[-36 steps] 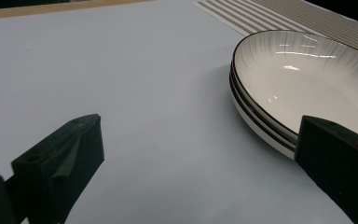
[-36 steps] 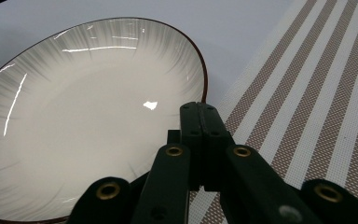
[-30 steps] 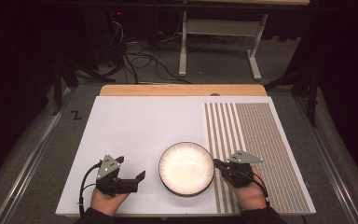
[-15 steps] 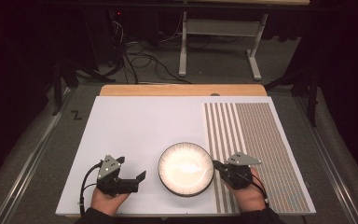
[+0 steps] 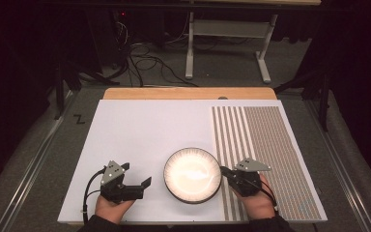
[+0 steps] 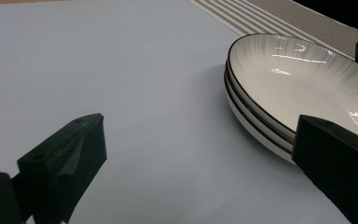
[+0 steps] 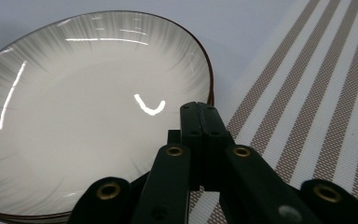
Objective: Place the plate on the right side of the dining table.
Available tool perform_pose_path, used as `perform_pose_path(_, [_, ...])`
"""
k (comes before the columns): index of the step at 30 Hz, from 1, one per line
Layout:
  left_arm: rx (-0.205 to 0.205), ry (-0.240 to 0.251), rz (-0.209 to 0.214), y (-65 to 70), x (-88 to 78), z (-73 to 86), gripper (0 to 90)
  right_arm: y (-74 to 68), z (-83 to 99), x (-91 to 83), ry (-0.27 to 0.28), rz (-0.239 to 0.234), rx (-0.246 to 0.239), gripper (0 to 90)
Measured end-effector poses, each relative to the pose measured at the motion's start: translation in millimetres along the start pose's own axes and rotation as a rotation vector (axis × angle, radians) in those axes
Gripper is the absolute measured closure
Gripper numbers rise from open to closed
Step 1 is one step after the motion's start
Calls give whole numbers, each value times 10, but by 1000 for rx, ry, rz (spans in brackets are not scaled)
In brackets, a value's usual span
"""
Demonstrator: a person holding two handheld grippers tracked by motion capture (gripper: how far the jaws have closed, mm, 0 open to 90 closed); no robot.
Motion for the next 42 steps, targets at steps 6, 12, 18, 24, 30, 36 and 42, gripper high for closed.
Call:
perform_pose_path(6, [3,4,-2,0,-12,-7,42,-223,42,73,-24,-28,-69,900])
perform_pose_path(12, [4,2,1,-13,-16,1,44,-90,-33,-12,5,-16,-14,900])
perform_pose_path(18, [10,3,0,6,-12,-11,45,53,-40,-12,8,8,13,900])
perform_pose_path(24, [10,-3,0,5,-6,-3,45,26,-12,23,-10,13,-2,900])
perform_pose_path(30, [11,-4,1,8,-3,-3,46,38,-4,29,-10,6,4,900])
perform_pose_path(36, [11,-4,2,9,2,-3,48,33,3,25,-10,9,8,900])
perform_pose_path(42, [11,-5,2,13,7,-2,48,33,6,24,-12,7,6,900])
Point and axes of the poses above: each handheld gripper's, and its own axes: x roughly forward along the jaws, z roughly out of its underside, y roughly to its right, the point moved 9 cm from there along x, roughly forward along the jaws, and after that the axes turned 14 degrees about x, right-handed, at the moved point
